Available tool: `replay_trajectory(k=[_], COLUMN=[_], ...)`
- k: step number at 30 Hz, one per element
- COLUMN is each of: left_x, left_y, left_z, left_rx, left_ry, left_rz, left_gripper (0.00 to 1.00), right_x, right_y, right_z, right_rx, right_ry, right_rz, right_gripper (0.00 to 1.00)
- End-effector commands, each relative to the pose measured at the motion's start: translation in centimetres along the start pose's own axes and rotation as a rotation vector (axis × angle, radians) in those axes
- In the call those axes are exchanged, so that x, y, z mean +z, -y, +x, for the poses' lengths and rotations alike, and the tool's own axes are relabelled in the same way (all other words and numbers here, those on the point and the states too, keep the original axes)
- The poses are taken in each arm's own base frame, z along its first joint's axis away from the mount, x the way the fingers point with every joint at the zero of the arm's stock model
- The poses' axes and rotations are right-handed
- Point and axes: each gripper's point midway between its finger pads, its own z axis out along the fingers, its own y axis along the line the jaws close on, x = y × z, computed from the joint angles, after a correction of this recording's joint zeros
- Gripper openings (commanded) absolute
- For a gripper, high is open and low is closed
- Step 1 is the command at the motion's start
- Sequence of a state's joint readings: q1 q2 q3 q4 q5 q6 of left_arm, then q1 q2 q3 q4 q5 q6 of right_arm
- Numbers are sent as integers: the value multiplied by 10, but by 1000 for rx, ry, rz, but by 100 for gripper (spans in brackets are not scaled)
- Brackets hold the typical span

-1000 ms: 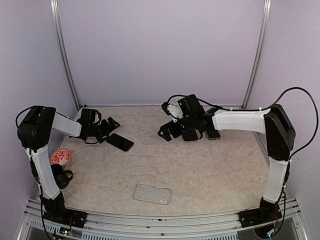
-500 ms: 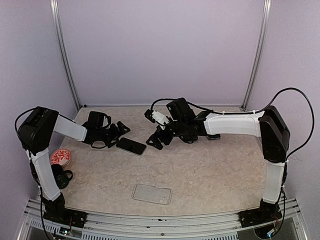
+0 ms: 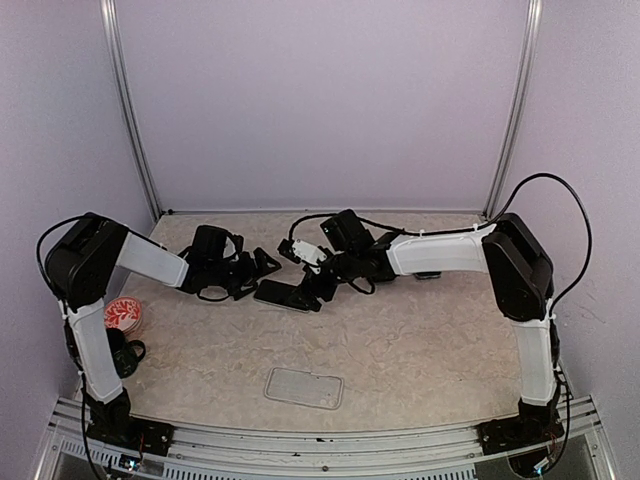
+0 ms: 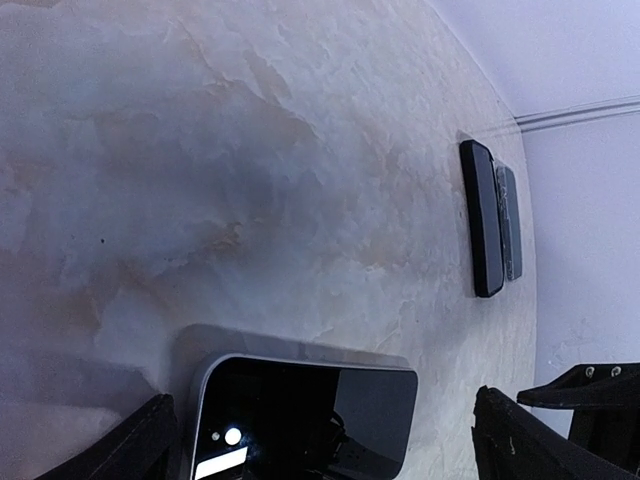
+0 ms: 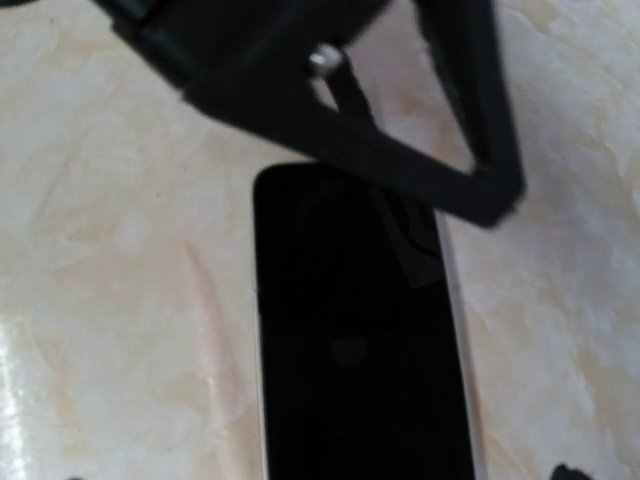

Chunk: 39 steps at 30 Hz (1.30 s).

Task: Put the phone into the phone case
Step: Move the phone to the center of the board.

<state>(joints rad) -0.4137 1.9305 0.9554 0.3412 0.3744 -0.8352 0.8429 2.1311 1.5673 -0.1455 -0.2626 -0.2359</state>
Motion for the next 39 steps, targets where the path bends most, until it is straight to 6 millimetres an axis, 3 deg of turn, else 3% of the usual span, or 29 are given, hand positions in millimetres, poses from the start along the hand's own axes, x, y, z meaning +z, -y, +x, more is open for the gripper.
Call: replay_trajectory(k=[1, 8, 21, 39], left_x=[12, 12, -38, -97], left_y=[-5, -2, 17, 41], left_z=[20, 18, -11, -3], left_rx=[-21, -17, 3, 46], left_ry=[-79, -71, 65, 128], left_rz=[-28, -35, -8, 29], left_gripper=[99, 99, 99, 99], right_x=[6, 17, 34, 50], right_y=[-1, 0, 13, 21], right_z=[-5, 8, 19, 39], right_rx=[-117, -181, -137, -80], right_ry=[7, -21, -29, -88], right_rz=[-22, -85, -104, -99], right_gripper=[99, 99, 99, 99])
